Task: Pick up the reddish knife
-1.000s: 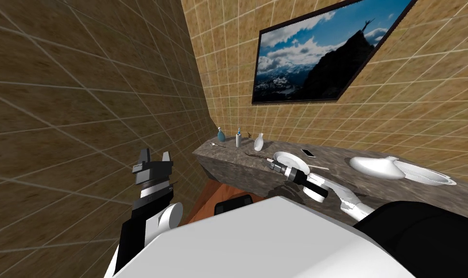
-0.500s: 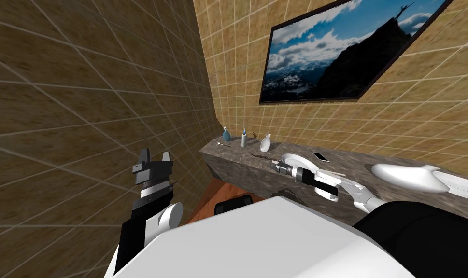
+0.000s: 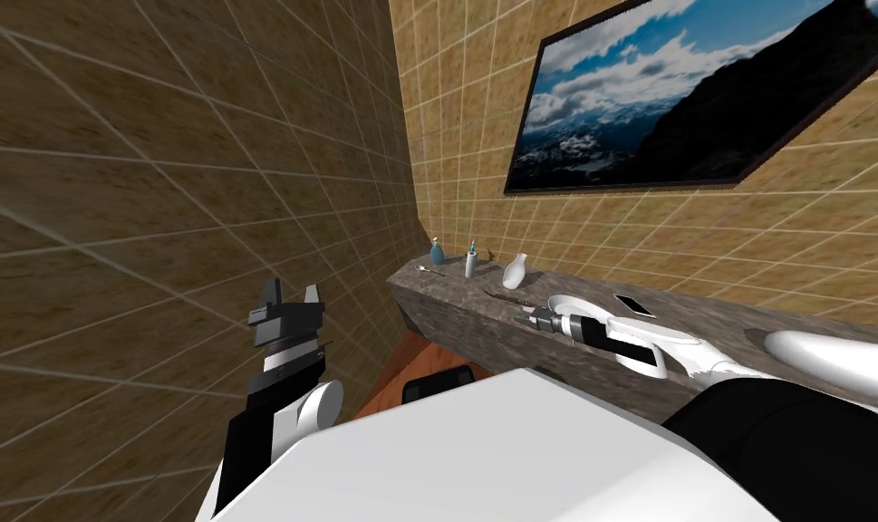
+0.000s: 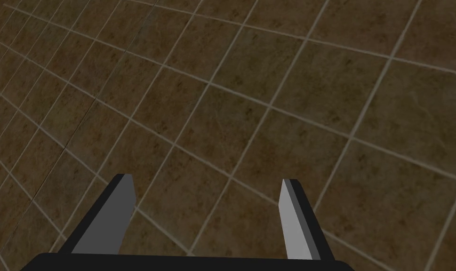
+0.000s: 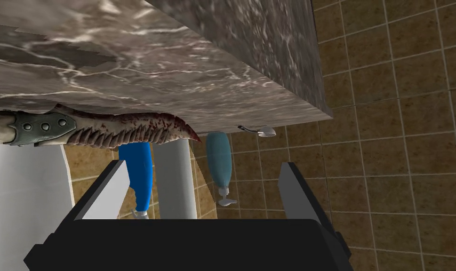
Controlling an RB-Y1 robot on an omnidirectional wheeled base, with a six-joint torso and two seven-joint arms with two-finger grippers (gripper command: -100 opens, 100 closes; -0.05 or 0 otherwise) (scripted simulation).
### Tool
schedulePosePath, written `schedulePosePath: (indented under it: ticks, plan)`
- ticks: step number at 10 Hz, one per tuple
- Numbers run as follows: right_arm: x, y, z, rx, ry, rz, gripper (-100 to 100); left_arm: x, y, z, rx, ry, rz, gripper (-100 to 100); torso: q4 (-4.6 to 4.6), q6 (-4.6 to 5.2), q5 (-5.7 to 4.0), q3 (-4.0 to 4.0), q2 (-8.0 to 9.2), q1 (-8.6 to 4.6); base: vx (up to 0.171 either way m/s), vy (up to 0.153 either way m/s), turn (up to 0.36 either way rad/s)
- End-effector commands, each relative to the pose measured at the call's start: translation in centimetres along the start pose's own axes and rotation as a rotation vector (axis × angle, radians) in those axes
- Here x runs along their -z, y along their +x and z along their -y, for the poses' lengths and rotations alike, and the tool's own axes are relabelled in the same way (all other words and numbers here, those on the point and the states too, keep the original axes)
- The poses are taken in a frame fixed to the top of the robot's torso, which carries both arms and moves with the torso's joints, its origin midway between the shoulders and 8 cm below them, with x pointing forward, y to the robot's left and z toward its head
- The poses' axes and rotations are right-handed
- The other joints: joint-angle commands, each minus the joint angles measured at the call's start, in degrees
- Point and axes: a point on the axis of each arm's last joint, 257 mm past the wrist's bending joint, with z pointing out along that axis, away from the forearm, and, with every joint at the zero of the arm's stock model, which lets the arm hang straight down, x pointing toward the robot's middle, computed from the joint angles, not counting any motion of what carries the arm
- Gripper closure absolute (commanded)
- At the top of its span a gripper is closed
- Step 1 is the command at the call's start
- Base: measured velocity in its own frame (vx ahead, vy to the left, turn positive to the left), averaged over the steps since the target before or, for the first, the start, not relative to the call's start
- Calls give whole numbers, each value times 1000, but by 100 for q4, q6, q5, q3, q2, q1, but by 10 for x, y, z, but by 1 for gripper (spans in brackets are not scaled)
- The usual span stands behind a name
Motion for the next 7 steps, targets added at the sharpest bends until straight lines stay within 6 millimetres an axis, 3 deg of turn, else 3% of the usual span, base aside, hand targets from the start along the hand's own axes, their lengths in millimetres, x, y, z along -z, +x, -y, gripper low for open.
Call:
schedulePosePath:
  ticks: [1,2,3,4,5,6,7]
  plan:
    - [10,4,10,39,8,-48,-100,0,0,0,0,0,0,0,0,0,0,0,0,0,26,61,90]
    - [22,20,23,62,25,-106,-100,0,0,0,0,0,0,0,0,4,0,1,1,-5,28,72,172]
    - [24,16,27,84,25,-121,-100,0,0,0,0,0,0,0,0,1,-1,0,1,-1,22,64,92]
    - [37,31,39,104,41,-178,-100,0,0,0,0,0,0,0,1,4,0,2,3,-3,19,83,157]
    - [40,27,43,127,40,-193,-100,0,0,0,0,0,0,0,1,1,0,2,3,2,20,64,85]
    - [54,40,55,148,54,-251,-100,0,0,0,0,0,0,0,1,5,1,3,5,-2,32,57,185]
    - [56,36,58,166,54,-263,-100,0,0,0,0,0,0,0,0,1,0,1,1,-4,26,46,98]
